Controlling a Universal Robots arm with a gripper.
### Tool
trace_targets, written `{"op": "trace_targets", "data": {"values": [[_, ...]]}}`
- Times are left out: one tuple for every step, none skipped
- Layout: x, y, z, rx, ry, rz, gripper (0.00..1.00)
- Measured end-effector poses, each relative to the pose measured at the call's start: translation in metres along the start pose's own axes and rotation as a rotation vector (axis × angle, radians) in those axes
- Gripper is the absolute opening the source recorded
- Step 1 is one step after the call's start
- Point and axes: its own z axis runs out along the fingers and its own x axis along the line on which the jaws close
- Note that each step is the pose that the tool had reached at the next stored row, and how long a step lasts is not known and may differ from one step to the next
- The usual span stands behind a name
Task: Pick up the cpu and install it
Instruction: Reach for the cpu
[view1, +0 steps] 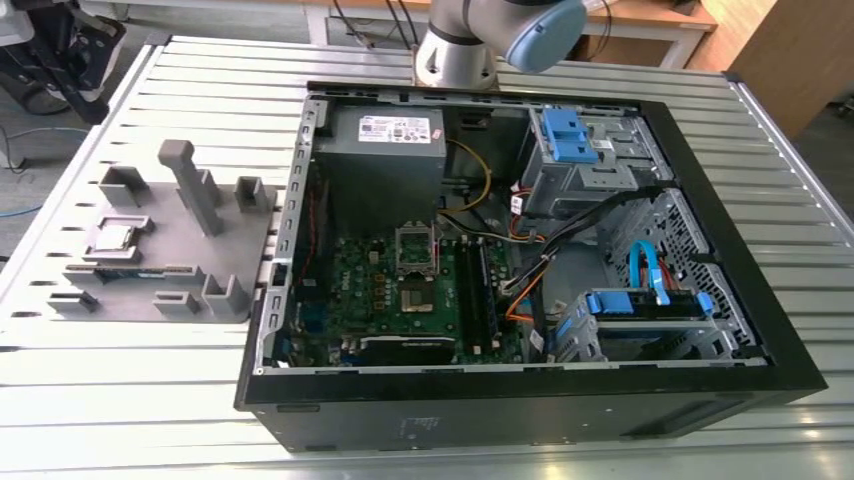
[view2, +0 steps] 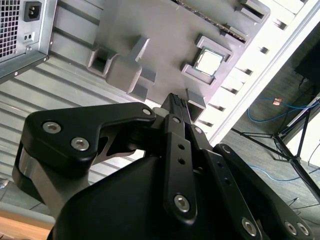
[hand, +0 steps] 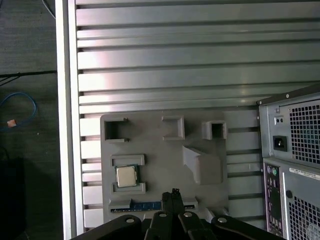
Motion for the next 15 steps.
{"op": "trace_targets", "data": {"values": [[0.0007,-0.0001,0.0011,-0.0001,0.0000,0.000,0.11],[0.0014,-0.0002,0.0021,0.0000,0.0000,0.000,0.11],[0.0023,-0.0003,0.0031,0.0001,0.0002,0.000,0.11],[0.0032,-0.0004,0.0040,0.0001,0.0001,0.000,0.11],[0.0041,-0.0005,0.0050,0.0000,0.0001,0.000,0.11],[0.0050,-0.0006,0.0059,0.0000,0.0001,0.000,0.11],[0.0059,-0.0007,0.0069,0.0000,0.0000,0.000,0.11],[0.0068,-0.0008,0.0079,0.0000,0.0000,0.000,0.11],[0.0077,-0.0009,0.0089,0.0000,0.0000,0.000,0.11],[0.0088,-0.0011,0.0099,0.0000,0.0000,0.000,0.11],[0.0097,-0.0012,0.0109,0.0001,0.0001,0.000,0.11],[0.0105,-0.0013,0.0120,0.0000,0.0001,0.000,0.11],[0.0113,-0.0014,0.0132,0.0000,0.0000,0.000,0.11],[0.0120,-0.0015,0.0143,-0.0001,-0.0001,0.000,0.11],[0.0128,-0.0016,0.0154,-0.0001,-0.0001,0.000,0.11]]}}
